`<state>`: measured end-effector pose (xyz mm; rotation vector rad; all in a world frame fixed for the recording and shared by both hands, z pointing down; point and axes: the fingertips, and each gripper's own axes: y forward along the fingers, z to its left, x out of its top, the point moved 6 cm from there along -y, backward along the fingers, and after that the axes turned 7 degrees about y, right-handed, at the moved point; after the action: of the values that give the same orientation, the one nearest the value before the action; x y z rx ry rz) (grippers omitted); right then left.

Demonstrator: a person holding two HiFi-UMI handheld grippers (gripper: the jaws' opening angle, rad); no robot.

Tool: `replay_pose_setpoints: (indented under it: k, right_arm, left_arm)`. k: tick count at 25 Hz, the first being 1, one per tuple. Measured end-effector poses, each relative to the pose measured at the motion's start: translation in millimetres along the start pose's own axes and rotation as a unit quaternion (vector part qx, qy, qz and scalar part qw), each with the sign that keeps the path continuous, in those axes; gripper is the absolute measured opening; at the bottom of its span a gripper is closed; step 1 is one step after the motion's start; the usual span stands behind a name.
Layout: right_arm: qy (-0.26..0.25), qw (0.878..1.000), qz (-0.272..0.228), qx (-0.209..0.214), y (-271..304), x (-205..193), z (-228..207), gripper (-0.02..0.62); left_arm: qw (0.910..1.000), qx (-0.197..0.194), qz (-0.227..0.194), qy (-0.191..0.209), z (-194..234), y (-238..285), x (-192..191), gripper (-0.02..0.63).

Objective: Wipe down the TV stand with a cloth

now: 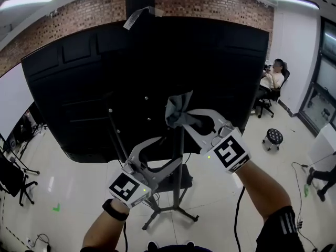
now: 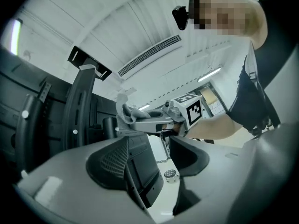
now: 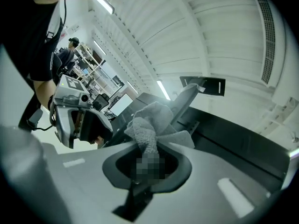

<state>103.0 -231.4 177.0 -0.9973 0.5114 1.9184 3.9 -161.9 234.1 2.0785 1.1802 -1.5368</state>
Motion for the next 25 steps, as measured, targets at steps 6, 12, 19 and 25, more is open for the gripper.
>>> replay_pose_setpoints:
  k: [6,12,19,25]
  right_arm:
    - [-0.023,0.999,-0.019,0.011,7.2,18.1,-41.9,0.034]
    - [-0.027,0.999,0.031,0.033,22.6,6.1,-57.1,0.034]
    - [-0.014,0.997,0.047,0.058,26.5,-31.4,-47.2,0.034]
    - [0.006,0.992,0.092,0.080,23.4,-79.1,-26.0,0.034]
  left_arm:
    - [0.9991,0.037,0.010,0.019,-10.3,21.8,12.4,0.296]
    - [0.9974,0.065,0.029,0.012,-16.9,31.2,9.0,0.295]
    - [0.9949,0.083,0.056,-0.006,-24.9,29.2,-17.5,0.291]
    - [0.9942,0.081,0.067,-0.017,-32.8,27.2,-44.9,0.288]
